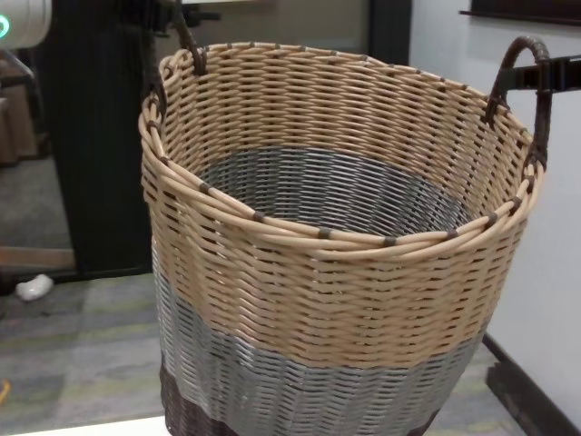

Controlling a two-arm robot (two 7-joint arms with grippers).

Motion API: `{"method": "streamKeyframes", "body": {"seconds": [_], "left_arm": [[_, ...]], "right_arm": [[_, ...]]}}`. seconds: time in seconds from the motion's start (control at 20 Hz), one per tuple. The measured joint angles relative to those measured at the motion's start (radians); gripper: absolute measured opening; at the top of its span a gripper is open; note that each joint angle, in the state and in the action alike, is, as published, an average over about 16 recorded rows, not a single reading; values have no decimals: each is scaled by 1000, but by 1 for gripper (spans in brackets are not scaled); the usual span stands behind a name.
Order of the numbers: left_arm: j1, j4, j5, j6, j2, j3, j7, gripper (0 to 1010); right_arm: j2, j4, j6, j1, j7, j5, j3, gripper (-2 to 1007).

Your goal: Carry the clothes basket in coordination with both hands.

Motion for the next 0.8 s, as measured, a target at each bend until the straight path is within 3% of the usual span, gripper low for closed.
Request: {"method": "streamKeyframes", "body": {"seconds": [0.4,0.8], "left_arm": [[4,12,-2,-5,-1,-2,-15,0],[30,53,1,-21,-8,-10,-31,0]], "right_arm": [[0,6,3,2,0,-2,-11,7],[-4,37,21,14,10,-11,-65,7]]}}
